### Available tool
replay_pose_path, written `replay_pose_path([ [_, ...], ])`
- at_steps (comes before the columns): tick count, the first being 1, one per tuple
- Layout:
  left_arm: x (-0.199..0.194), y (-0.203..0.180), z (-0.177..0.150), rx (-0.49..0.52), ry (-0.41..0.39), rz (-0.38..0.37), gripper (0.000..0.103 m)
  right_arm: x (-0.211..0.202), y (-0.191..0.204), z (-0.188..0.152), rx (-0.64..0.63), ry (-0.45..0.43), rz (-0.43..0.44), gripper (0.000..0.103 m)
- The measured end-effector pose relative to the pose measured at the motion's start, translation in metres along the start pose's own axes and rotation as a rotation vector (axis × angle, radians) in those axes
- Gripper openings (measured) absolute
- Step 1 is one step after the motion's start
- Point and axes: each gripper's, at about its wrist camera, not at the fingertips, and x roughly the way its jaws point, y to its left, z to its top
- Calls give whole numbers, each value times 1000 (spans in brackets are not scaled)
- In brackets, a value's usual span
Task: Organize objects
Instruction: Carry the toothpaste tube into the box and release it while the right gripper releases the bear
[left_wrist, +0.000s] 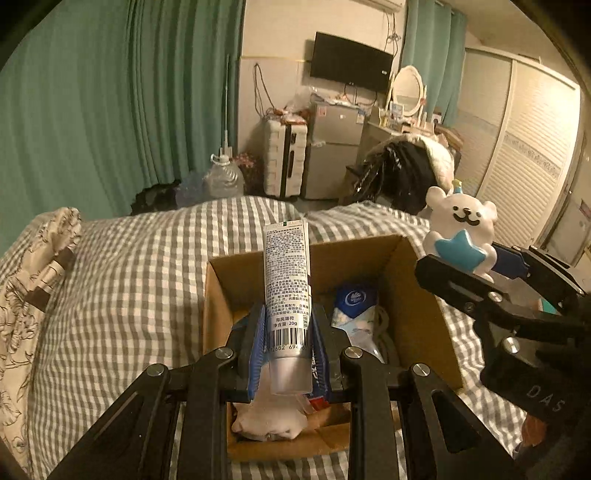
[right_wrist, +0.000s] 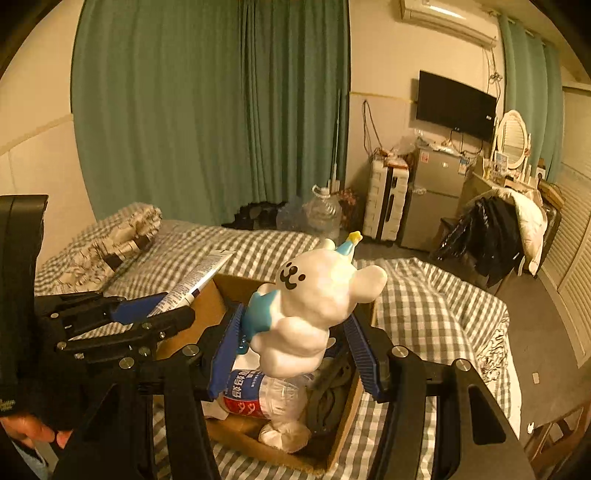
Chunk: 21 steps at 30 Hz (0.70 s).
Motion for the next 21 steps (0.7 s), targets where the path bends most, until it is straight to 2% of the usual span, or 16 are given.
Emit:
replay_pose_path([
  [10,39,3,-13,10,71,10,24,51,-6,-18,0,85,-14,55],
  [21,54,8,-18,-13,97,17,26,62,-13,-25,20,99,-22,56],
])
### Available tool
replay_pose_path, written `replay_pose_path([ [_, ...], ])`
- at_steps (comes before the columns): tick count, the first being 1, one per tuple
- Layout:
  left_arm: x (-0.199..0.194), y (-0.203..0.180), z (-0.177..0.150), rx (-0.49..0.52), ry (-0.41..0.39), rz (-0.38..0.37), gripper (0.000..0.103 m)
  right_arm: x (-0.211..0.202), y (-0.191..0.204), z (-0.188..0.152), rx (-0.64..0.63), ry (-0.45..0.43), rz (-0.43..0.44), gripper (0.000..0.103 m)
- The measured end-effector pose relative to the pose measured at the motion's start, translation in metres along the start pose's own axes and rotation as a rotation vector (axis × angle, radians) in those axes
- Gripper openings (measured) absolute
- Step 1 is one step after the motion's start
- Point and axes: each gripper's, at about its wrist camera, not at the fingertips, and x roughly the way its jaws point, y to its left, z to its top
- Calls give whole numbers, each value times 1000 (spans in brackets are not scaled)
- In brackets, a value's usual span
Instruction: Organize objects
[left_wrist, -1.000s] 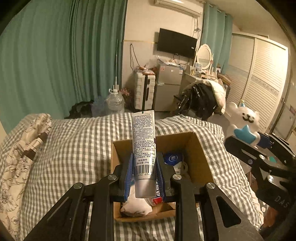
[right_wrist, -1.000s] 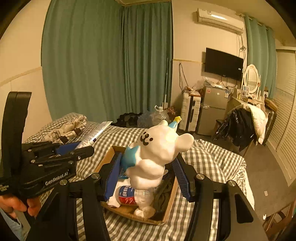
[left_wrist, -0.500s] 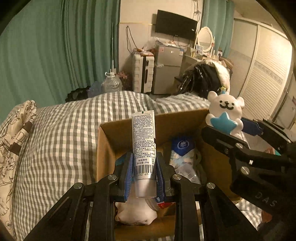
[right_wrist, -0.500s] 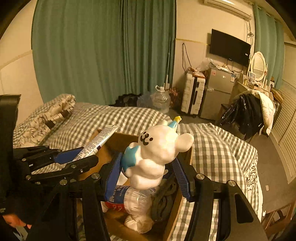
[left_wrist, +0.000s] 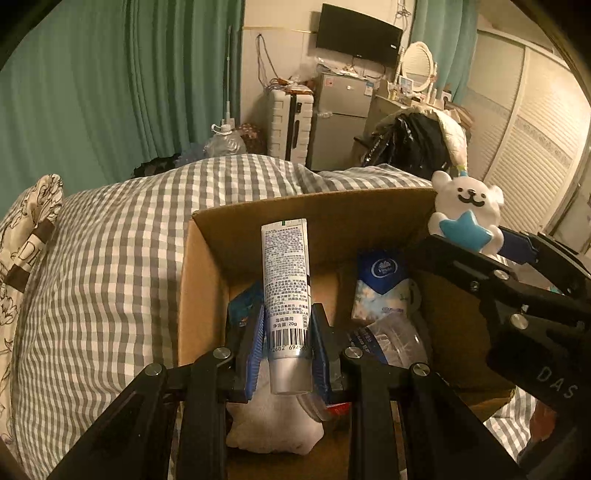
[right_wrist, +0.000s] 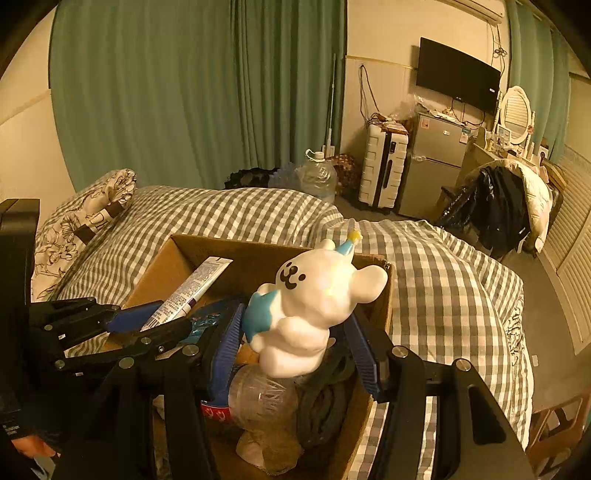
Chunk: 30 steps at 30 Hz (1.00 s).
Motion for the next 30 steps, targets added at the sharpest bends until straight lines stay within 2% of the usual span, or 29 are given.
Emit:
replay_pose_path([
  [3,-5,2,1,-12,-5,11,34,-4,-1,2,12,-5,-1,56],
  [5,-12,0,4,-13,-21,24,53,-8,-1,3,12,-13,-8,57],
  [9,-37,-3,9,-3,-67,39,55,-28,-2,9,19,-47,-21,62],
  [13,-72,-6,14,-11,-115,48,70,-58,-1,15,23,-81,-38,63],
  [16,-104,-10,18,-20,-162,47,73,-87,2,20,25,-114,-51,66],
  [20,-150,-16,19,-20,-238,55,86,-134,8,24,20,-166,-69,69],
  [23,-183,-21,17,-19,-293,61,91,-172,12,24,21,-210,-87,75],
  [28,-236,-28,4,1,-397,84,103,-232,19,15,36,-283,-118,91],
  [30,-256,-31,-4,18,-444,99,103,-255,22,9,44,-312,-136,93],
])
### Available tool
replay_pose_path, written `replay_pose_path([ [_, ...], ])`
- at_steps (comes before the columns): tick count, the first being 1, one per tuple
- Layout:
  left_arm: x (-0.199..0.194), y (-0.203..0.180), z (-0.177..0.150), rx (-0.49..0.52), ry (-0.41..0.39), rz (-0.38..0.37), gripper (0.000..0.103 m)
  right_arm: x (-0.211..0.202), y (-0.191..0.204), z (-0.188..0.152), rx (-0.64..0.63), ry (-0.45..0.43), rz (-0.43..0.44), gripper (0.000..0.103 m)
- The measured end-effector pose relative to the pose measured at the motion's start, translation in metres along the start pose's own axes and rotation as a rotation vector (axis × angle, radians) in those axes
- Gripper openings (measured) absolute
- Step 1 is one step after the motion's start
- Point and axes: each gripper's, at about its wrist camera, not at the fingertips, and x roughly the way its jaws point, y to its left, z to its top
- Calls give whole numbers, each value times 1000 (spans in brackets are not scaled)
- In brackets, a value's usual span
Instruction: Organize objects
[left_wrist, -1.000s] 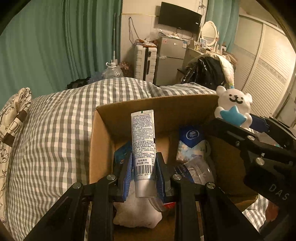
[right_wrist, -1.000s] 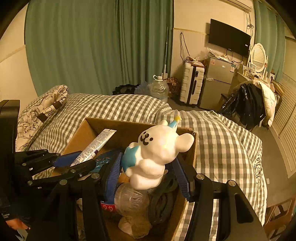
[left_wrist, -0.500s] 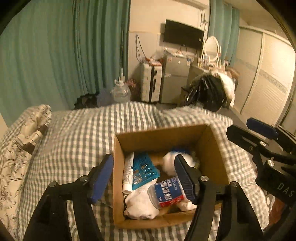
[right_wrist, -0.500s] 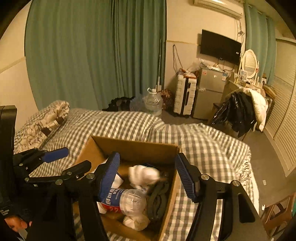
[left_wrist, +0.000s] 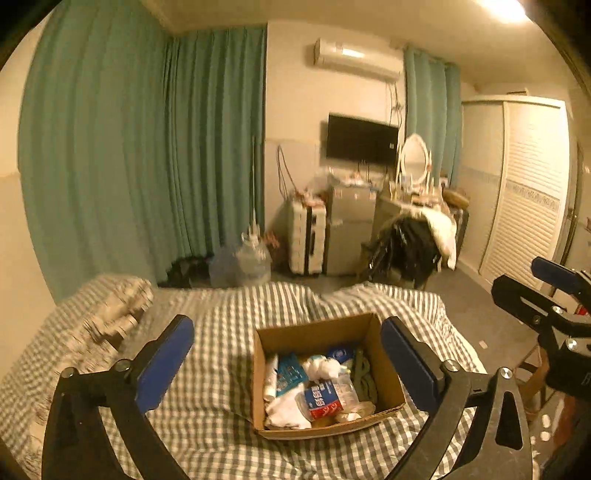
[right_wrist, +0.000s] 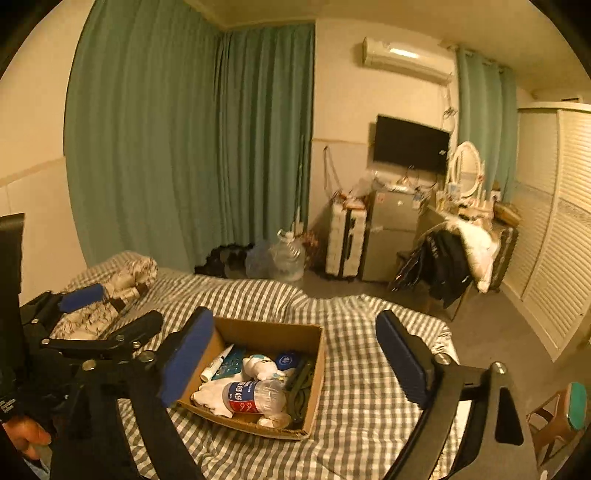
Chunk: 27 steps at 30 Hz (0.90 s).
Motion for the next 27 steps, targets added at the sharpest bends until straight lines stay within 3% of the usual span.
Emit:
replay_pose_path([
  [5,-46,0,-7,32,-94,30,103,-49,0,-4,20,-54,-46,102],
  [12,-84,4,-45,-3,-173,36,103,-92,3,-43,74,-113,-52,103],
  [17,-83,7,-92,-54,-175,52,103,-89,12,-92,61,-146,-76,103],
  [21,-72,2,-130,-27,-171,106,103,-66,14,-132,47,-145,-116,103],
  [24,-56,1,-139,-31,-97,119,103,-52,7,-146,81,-110,-99,103],
  [27,-53,3,-139,-58,-87,100,103,-47,1,-147,95,-96,-105,103],
])
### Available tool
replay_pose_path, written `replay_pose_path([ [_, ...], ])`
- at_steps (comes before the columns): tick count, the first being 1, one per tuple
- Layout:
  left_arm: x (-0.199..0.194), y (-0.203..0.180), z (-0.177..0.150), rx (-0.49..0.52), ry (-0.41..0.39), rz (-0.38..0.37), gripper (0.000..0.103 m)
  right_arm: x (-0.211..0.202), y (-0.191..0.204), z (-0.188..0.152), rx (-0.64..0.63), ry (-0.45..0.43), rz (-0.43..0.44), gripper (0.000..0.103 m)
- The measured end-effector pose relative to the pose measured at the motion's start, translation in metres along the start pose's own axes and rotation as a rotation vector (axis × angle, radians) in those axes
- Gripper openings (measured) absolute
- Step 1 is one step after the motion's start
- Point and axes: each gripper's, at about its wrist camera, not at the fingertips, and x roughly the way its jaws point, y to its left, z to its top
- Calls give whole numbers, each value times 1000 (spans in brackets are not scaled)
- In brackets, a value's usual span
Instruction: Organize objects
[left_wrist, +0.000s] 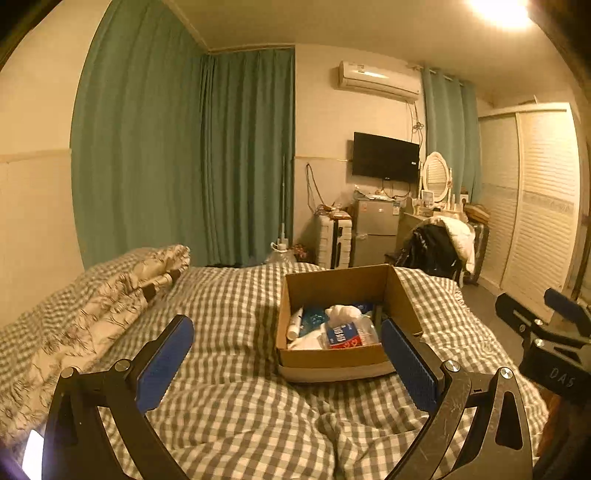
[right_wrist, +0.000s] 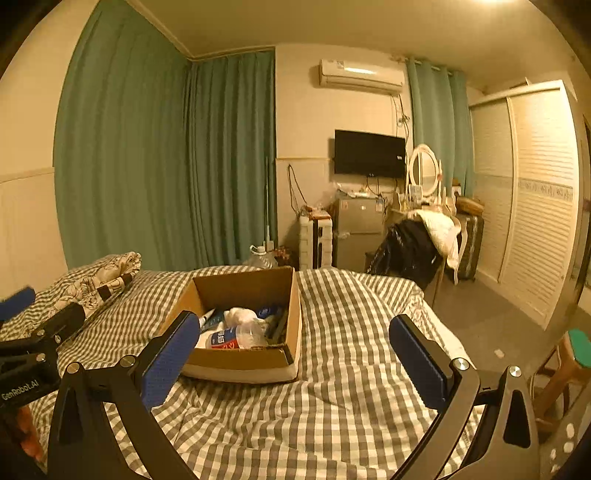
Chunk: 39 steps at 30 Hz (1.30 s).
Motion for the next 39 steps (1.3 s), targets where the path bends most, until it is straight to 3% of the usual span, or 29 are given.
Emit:
replay_pose_path([
  [39,-1,-8,-6,31,31,-2,103,1,1,-1,-20,9,16,103],
])
